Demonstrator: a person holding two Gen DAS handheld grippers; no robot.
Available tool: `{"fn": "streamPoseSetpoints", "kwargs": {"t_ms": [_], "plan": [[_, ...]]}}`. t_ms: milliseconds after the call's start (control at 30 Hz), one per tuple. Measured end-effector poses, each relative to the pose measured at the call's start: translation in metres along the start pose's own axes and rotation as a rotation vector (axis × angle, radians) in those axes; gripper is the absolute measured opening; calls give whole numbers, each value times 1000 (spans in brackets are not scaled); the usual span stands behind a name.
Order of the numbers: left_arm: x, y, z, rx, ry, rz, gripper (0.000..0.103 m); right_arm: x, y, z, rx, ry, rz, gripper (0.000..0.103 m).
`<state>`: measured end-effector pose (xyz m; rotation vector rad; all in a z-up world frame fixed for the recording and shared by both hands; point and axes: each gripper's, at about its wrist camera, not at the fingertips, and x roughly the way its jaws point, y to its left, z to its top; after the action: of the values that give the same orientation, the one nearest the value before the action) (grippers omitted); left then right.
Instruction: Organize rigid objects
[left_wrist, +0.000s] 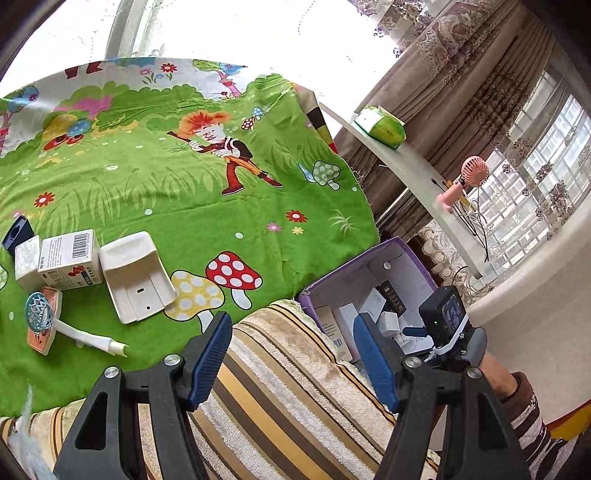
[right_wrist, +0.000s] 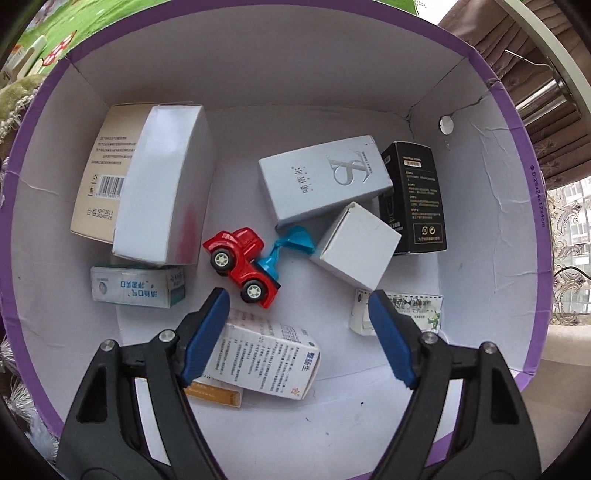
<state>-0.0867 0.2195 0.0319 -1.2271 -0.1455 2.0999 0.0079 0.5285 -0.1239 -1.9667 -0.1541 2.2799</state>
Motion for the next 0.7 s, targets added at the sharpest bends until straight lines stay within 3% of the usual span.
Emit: {"fn": "streamPoseSetpoints", "kwargs": {"t_ms": [200,333,700], "plan": [[4,-2,-3,4,12,-17,69,1,-1,3,-11,13,-27,80],[2,1,-2,-8,4,-19,69,-22,-4,-1,1,-40,-38,80],[5,0,-3,-11,14,-28,69,-3,8,-17,-82,44,-39,80]]}}
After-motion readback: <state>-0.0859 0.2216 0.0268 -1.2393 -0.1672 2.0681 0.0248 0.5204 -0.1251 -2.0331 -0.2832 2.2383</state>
